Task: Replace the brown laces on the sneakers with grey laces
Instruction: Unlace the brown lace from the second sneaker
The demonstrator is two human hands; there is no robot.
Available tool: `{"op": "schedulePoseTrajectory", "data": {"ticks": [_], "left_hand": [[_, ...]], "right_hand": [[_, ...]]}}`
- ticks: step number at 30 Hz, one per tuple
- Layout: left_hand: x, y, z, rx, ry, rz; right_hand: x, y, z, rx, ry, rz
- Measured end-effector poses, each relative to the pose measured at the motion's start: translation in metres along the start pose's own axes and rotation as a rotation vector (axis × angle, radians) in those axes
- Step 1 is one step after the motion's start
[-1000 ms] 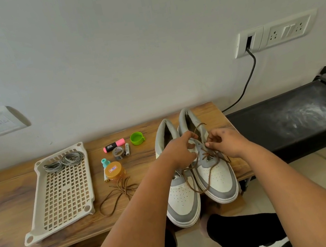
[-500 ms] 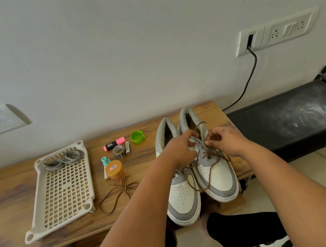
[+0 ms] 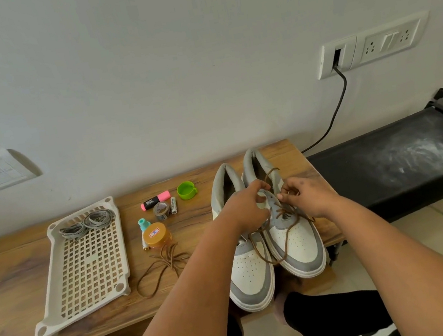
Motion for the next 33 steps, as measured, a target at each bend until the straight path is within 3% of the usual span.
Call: {"op": "schedulePoseTrajectory", "data": {"ticks": [4, 6, 9, 11, 17, 20, 23, 25, 29, 31, 33], "left_hand": [[0.000, 0.002, 0.000, 0.002, -0.006, 0.002], [0.000, 0.002, 0.001, 0.000, 0.008, 0.005], [0.000, 0.002, 0.002, -0.006, 0.024, 0.006], [-0.001, 0.002, 0.002, -0.006, 0.030, 0.006], [-0.002, 0.003, -0.002, -0.003, 0.019, 0.001], [-0.003, 0.005, -0.002, -0.006, 0.012, 0.001], [-0.004, 0.004, -0.002, -0.004, 0.004, 0.005], [-0.004, 0.004, -0.002, 0.000, -0.009, -0.003], [-0.006, 0.003, -0.010, 0.052, -0.239, -0.079], [-0.003, 0.004, -0.018, 0.083, -0.379, -0.118], [0.002, 0.005, -0.022, 0.096, -0.438, -0.130]], "right_hand": [[0.002, 0.001, 0.002, 0.022, -0.048, 0.072], [-0.002, 0.003, -0.009, 0.099, 0.122, 0.153], [-0.015, 0.012, -0.041, 0.380, 0.541, 0.288], [-0.020, 0.018, -0.047, 0.467, 0.605, 0.333], [-0.008, 0.003, 0.007, 0.057, 0.106, 0.028], [-0.002, 0.002, 0.006, 0.039, 0.097, 0.012], [0.000, 0.003, -0.006, 0.085, -0.109, 0.095], [-0.002, 0.008, -0.014, 0.156, -0.006, 0.205], [-0.017, 0.023, -0.034, 0.397, 0.558, 0.357], [-0.023, 0.017, -0.025, 0.335, 0.473, 0.228], [-0.022, 0.008, -0.003, 0.130, 0.170, 0.026]]}}
Point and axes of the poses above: each hand's wrist, its own y-axis away from the middle knuckle, its own x-axis out of the palm, z = x × y, the point moved 6 cm from there along -y, towards the middle knuckle, and after that the axes turned 3 degrees about -y, right-handed, at the moved point
